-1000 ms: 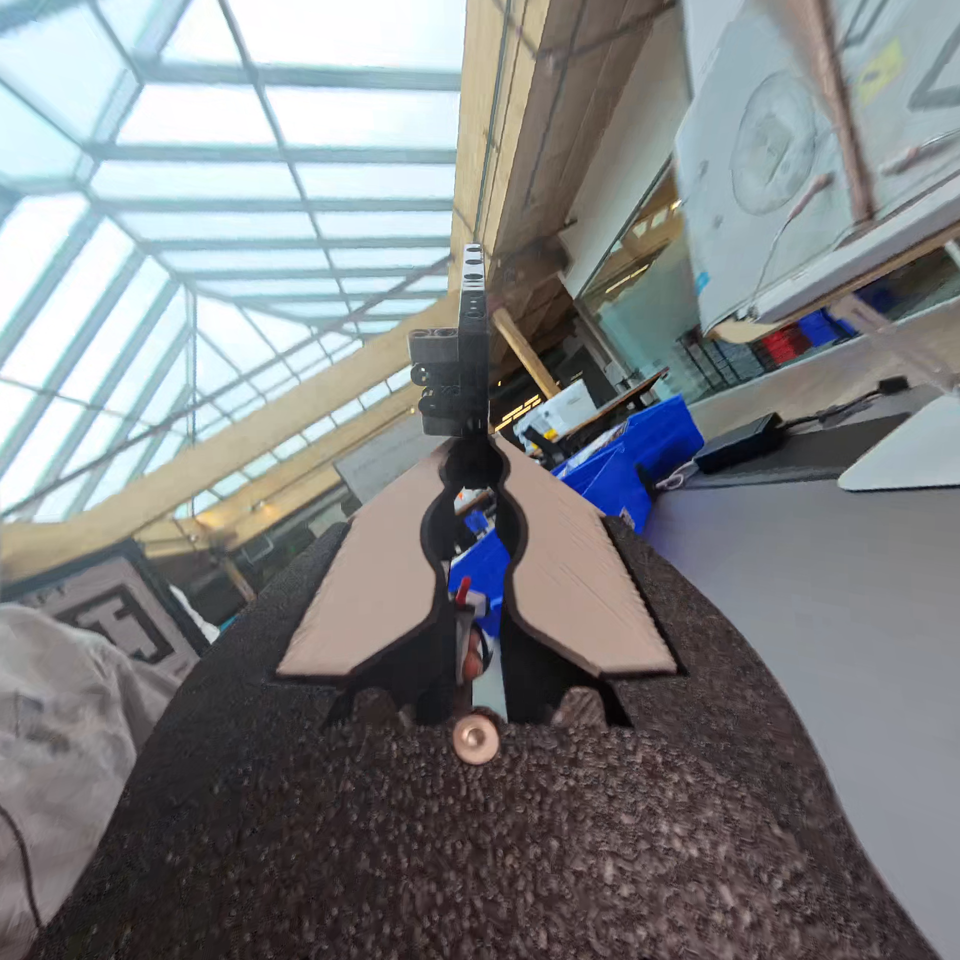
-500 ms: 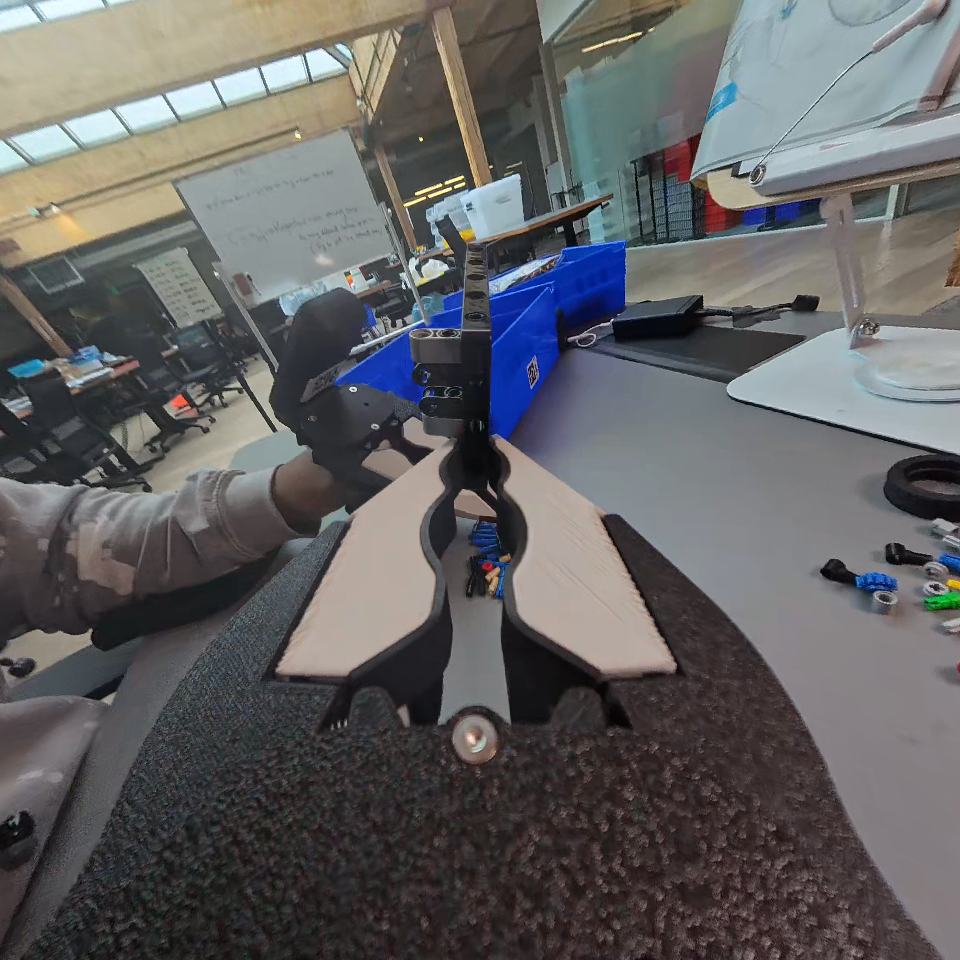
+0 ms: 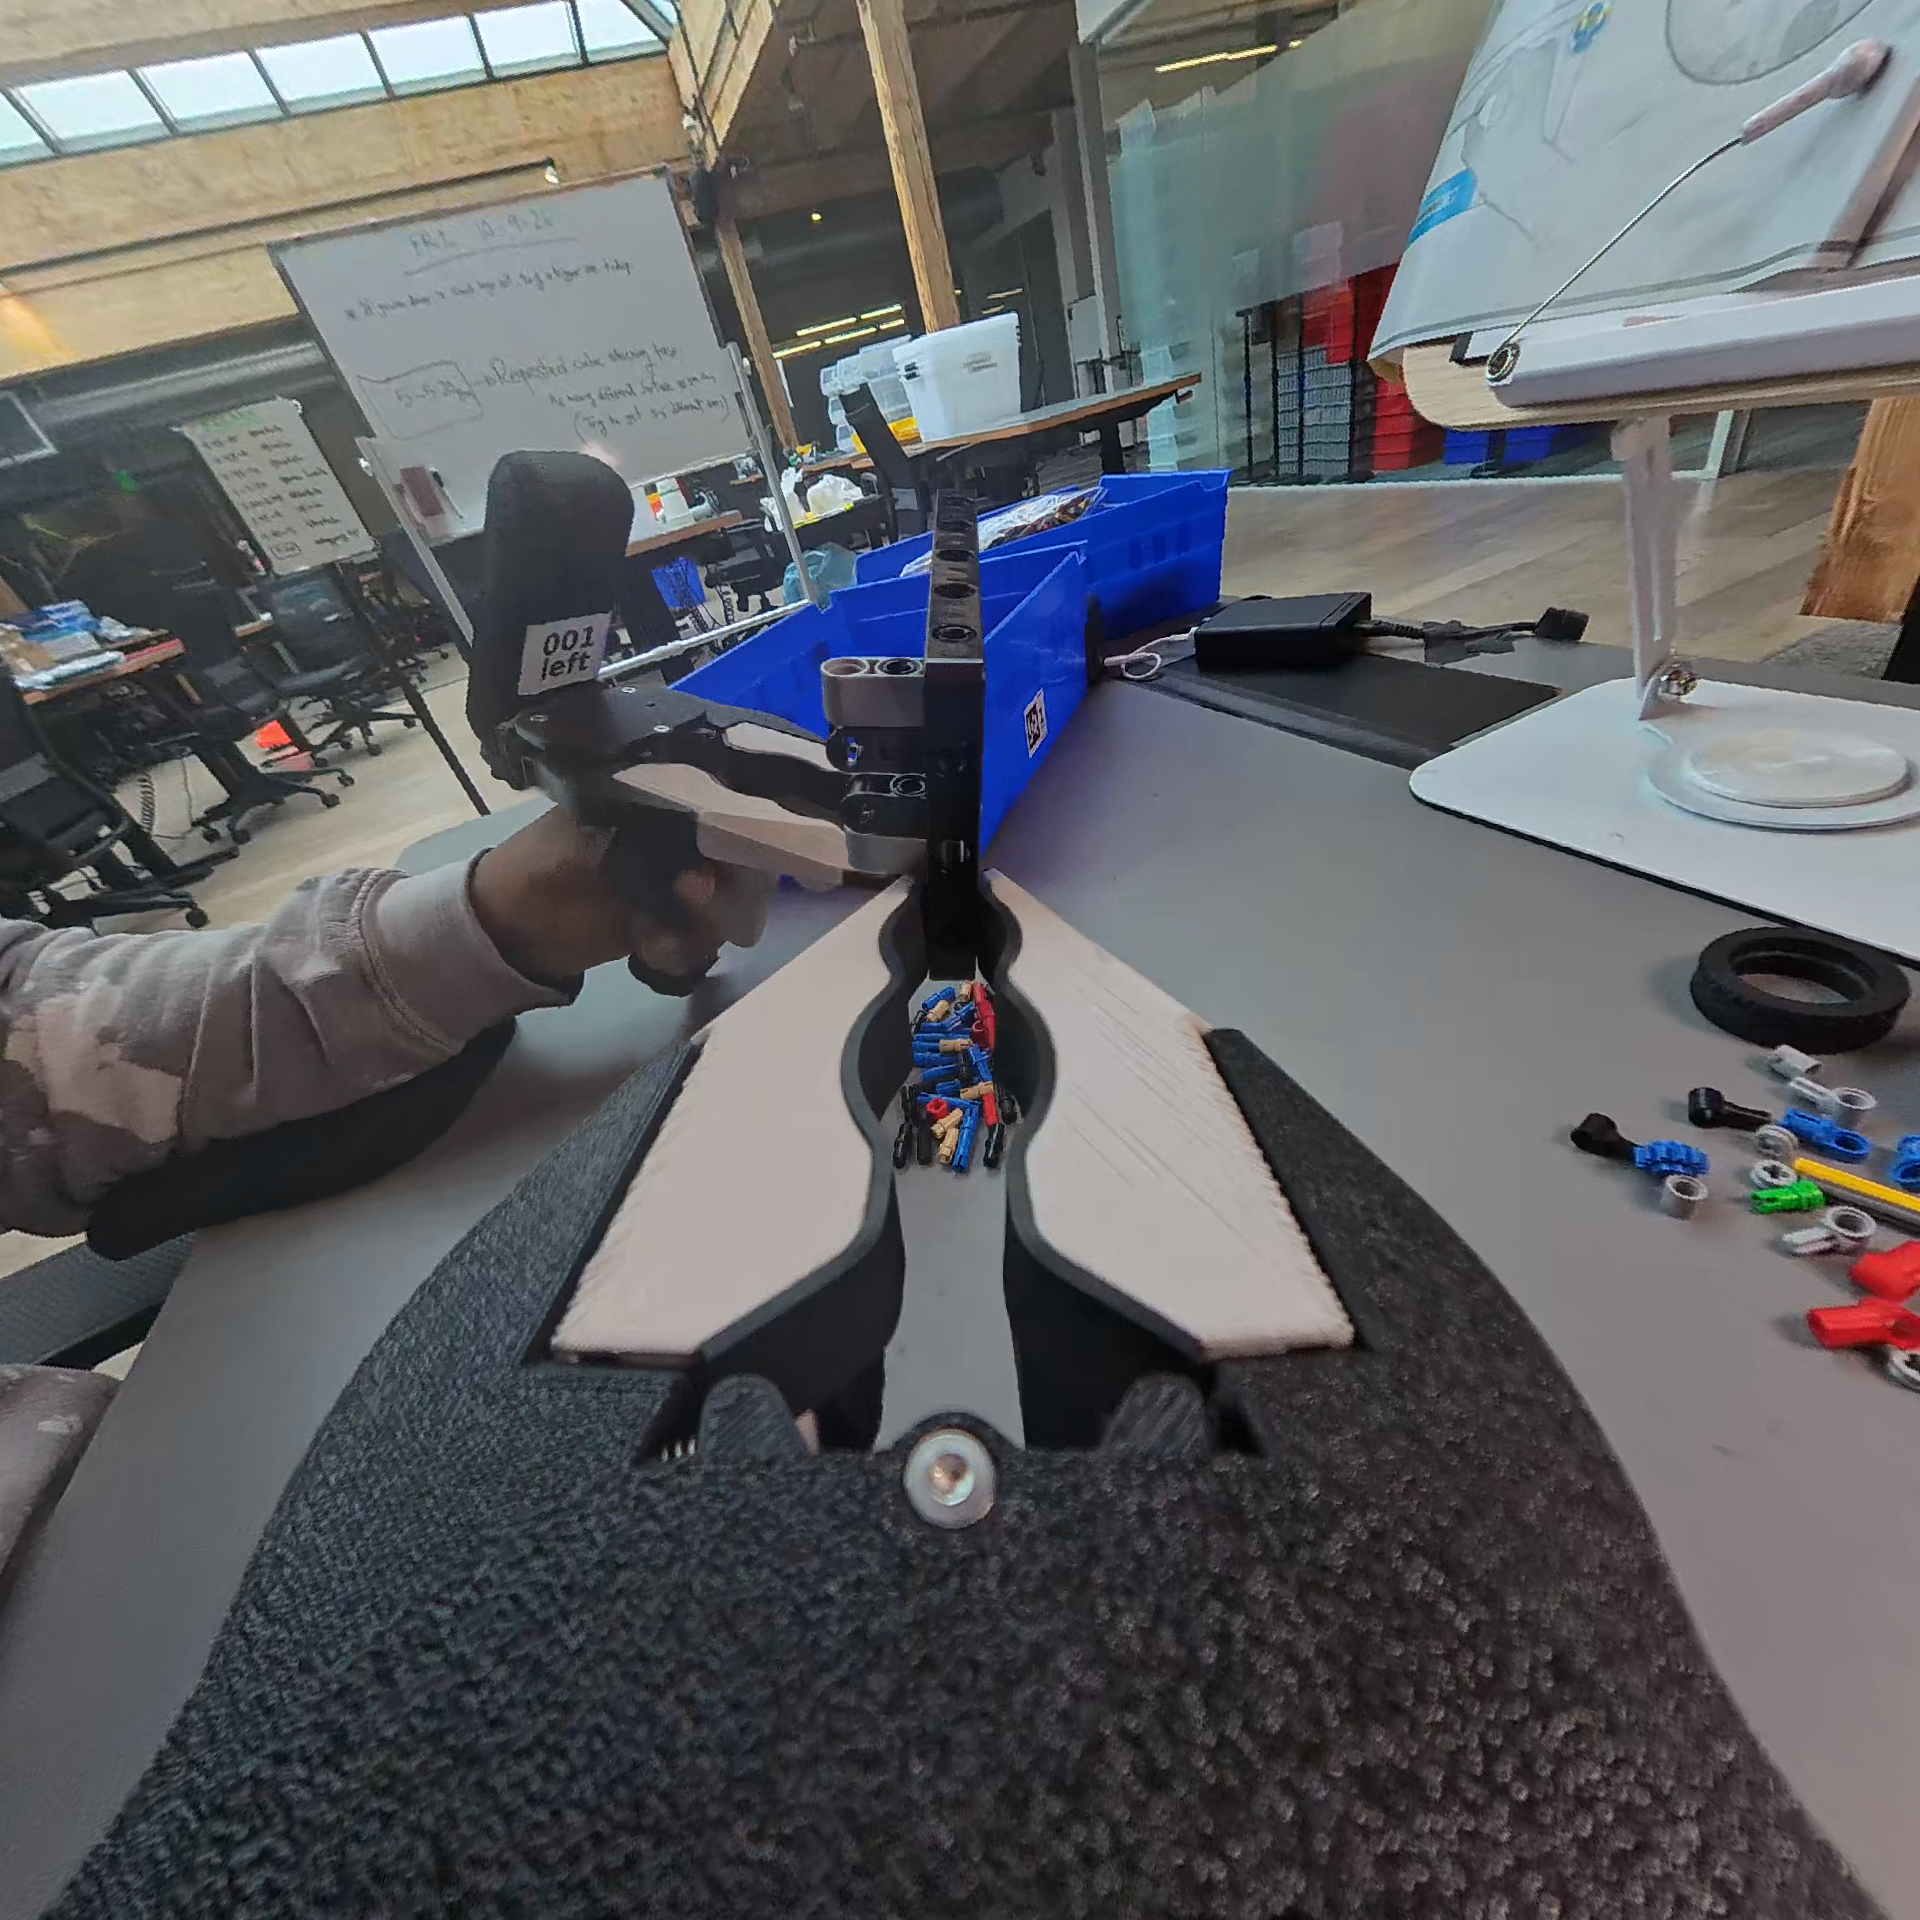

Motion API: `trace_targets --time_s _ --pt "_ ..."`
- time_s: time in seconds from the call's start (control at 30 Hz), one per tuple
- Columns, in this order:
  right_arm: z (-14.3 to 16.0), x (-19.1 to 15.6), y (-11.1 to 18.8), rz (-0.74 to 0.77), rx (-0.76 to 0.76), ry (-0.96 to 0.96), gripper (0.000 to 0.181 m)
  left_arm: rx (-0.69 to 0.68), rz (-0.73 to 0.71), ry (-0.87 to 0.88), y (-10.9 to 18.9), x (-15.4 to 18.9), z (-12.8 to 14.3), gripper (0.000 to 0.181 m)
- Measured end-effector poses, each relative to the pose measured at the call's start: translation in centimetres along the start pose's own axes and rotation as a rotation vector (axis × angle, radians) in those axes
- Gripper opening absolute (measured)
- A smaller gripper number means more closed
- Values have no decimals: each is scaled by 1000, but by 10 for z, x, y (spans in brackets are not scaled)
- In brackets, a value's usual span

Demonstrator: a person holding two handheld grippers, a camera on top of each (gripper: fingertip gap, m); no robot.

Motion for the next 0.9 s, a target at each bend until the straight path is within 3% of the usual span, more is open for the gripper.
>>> trace_targets --time_s 0.03,0.13,0.23,0.3,0.43,0.47,0.57,0.67,0.73,0.9 --pt "-1 2 1 7 7 -6 8 57 19 37 6 -1 -8 35" --pt "-5 5 5 13 28 -30 8 216 65 120 24 -5 -28 48" --pt "-7 8 8 3 47 -57 8 277 81 122 34 -8 -37 54" --pt "-9 7 10 -18 56 -69 8 278 86 101 37 -6 -37 45" --pt "-5 -8 9 -135 29 -81 8 242 164 92 34 7 -31 1" --pt "-3 -13 9 -168 14 -89 8 240 193 98 33 11 -30 0" --pt "7 -31 6 -297 -58 -148 8 248 344 115 30 35 -29 2" --pt "14 -46 5 -410 -100 -256 8 245 539 197 31 62 -33 31" --pt "20 -54 4 -465 -143 -292 8 230 633 245 30 77 -32 37" --pt "38 -62 -2 -461 -230 -235 8 126 693 207 21 103 -20 26"
Point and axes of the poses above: each gripper's, where its closed fingertips meet, y back along the fingers, z out of its underside, x = y × z across the jaws, the point moved 2 cm from there along y, back along the fingers, and after that the axes turned 1 degree about y, right-handed, at the moved point
